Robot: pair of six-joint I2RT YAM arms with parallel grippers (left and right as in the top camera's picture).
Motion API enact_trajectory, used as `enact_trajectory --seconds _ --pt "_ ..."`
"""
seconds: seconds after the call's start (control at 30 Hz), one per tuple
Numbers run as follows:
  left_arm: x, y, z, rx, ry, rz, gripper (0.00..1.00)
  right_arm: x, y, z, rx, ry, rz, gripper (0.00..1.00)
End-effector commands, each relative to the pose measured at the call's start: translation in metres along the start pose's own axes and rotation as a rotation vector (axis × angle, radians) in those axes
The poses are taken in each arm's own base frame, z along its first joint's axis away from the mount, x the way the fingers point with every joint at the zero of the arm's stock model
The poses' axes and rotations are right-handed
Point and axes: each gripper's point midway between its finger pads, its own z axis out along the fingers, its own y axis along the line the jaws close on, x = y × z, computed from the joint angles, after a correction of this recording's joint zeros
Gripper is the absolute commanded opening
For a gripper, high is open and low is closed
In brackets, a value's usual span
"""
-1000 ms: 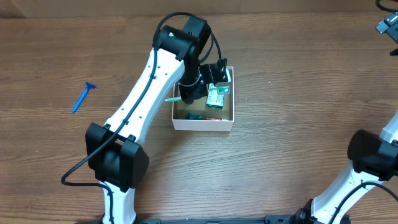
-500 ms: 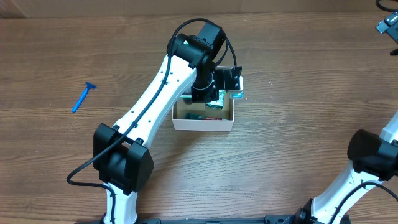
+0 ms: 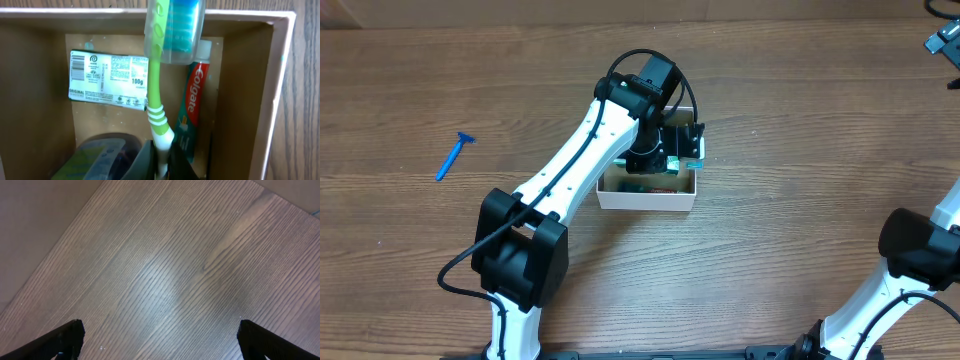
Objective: Pack container
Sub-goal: 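Lower the toothbrush into the box and open the left gripper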
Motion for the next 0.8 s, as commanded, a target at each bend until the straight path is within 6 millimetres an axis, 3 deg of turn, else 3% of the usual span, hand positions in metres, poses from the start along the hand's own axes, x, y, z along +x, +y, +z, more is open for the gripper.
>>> enact_trajectory --seconds 0.0,0.53,0.77 --pt "0.0143 0.0053 0.0047 0.004 0.020 0.003 0.04 -0.0033 0.0006 -0.0123 -0.019 -0.029 -0.002 1.00" --pt "0.0156 0.0051 0.0047 0.011 0.014 -0.009 0.04 -0.0033 0.0006 -0.0123 -0.019 -0.029 -0.002 1.00" --pt "0.0139 0.0070 0.0048 0.001 0.008 -0.228 0.04 -0.0033 0.0006 -0.0123 -0.019 -0.029 -0.002 1.00"
